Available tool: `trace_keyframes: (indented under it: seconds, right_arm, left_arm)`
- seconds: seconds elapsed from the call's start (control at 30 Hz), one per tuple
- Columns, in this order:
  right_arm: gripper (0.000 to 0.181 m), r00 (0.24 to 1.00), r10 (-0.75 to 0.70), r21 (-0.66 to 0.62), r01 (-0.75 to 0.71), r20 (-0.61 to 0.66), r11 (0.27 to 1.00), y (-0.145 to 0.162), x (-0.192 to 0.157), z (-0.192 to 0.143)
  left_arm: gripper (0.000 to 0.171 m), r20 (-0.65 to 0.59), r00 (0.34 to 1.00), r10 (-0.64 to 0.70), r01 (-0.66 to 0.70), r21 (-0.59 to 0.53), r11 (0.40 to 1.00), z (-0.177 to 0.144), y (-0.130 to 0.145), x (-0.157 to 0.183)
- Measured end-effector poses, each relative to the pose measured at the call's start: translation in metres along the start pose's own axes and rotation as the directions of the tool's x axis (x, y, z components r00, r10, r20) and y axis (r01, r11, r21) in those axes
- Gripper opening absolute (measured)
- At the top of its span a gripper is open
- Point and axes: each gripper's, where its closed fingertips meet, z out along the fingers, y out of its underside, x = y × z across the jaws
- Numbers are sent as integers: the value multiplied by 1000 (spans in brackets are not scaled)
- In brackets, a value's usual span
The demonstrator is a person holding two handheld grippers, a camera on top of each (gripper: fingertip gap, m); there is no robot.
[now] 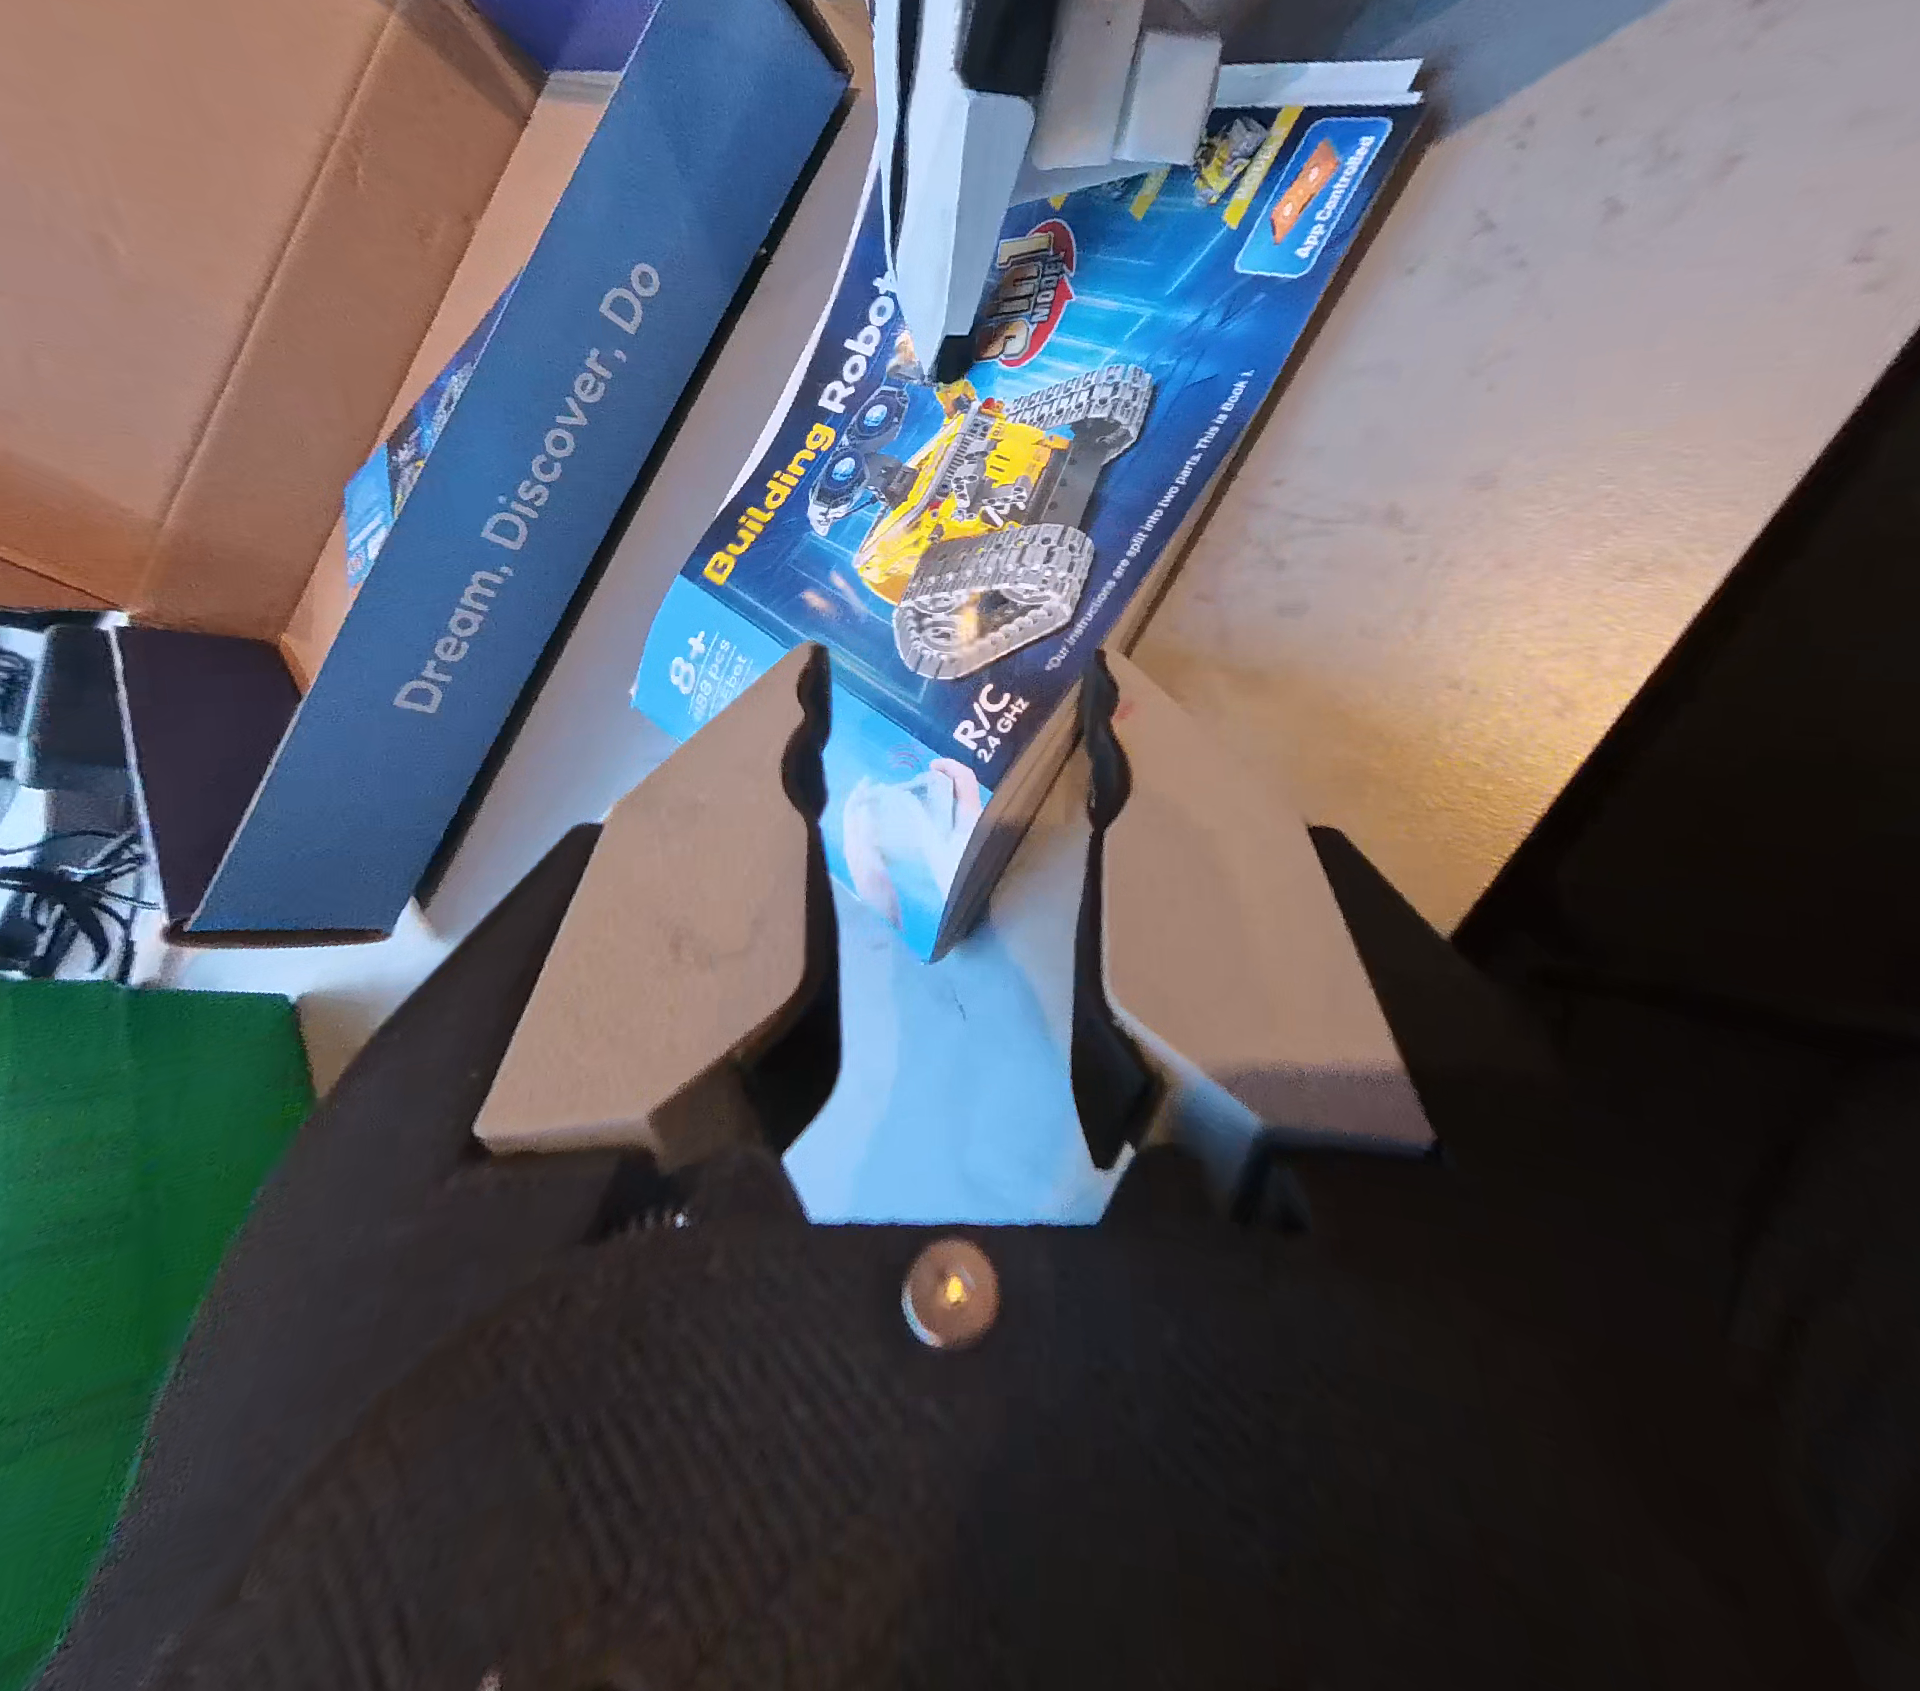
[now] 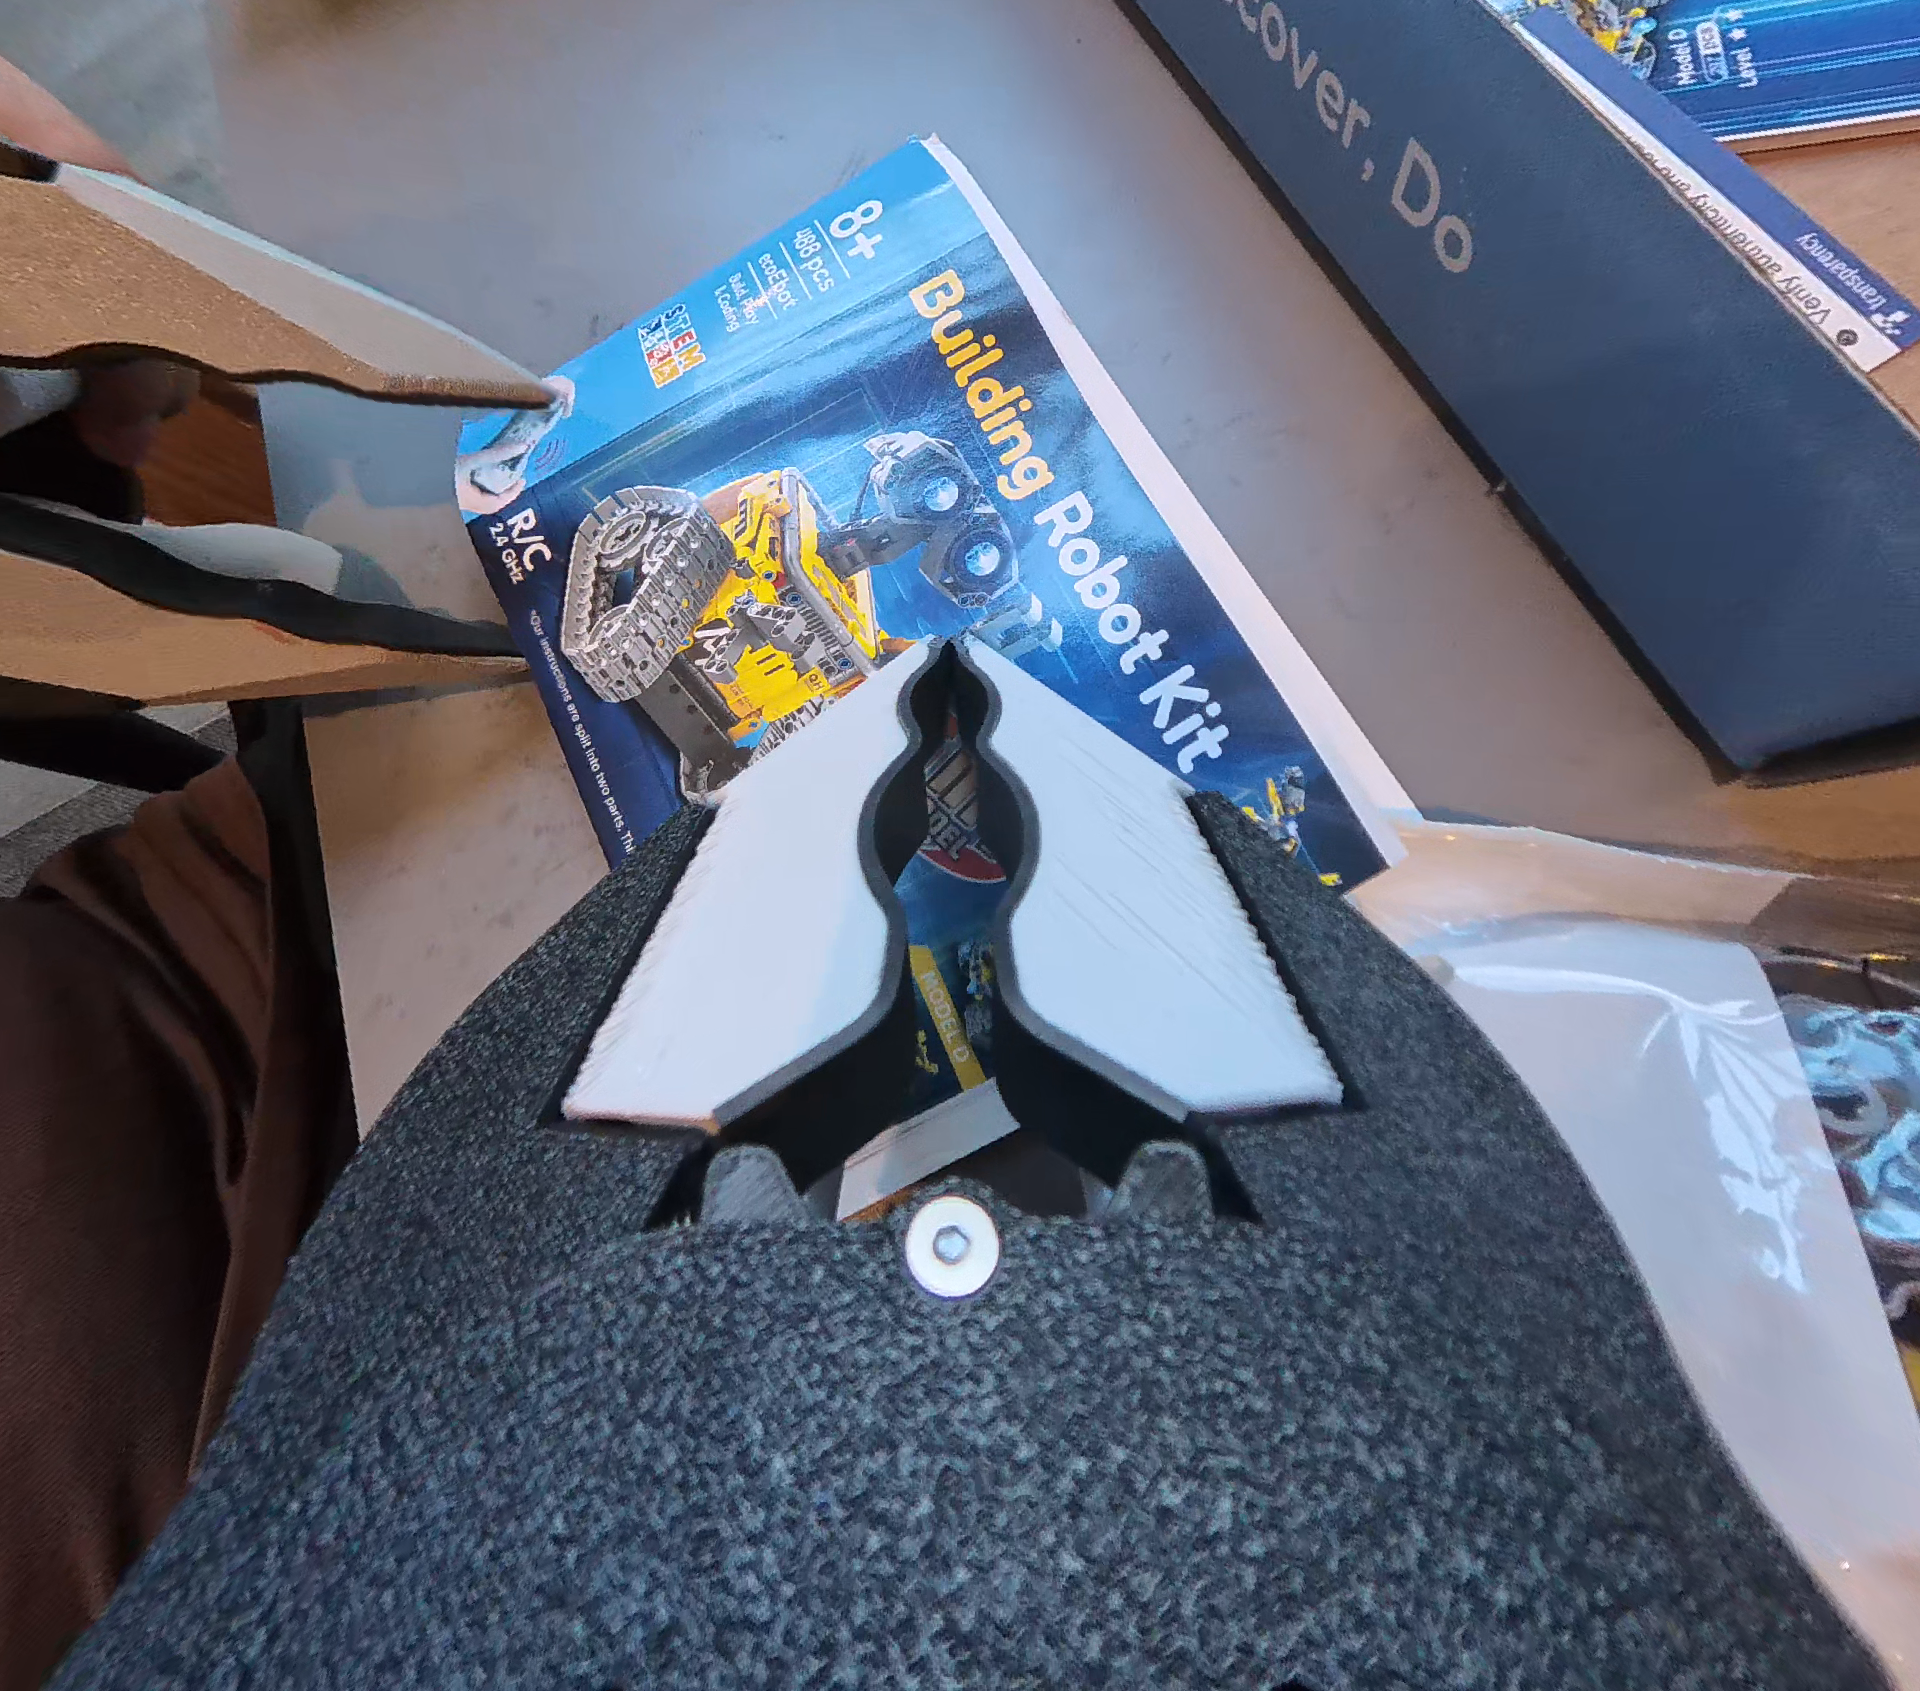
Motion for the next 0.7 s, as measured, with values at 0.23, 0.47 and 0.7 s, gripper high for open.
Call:
trace_keyframes:
  seconds: [0.23, 0.47, 0.7]
  right_arm:
    - [0, 1000, -1, 0, 1, 3, 1000, 0, 0, 0]
    - [0, 1000, 2, 0, -2, 5, 1000, 0, 0, 0]
    - [0, 1000, -20, -7, 20, -3, 1000, 1, 0, -1]
  left_arm:
    - [44, 0, 1000, 21, -21, 18, 1000, -4, -6, 1]
    - [43, 6, 1000, 27, -27, 23, 999, -2, -8, 2]
    - [37, 33, 999, 19, -21, 40, 999, -3, -9, -4]
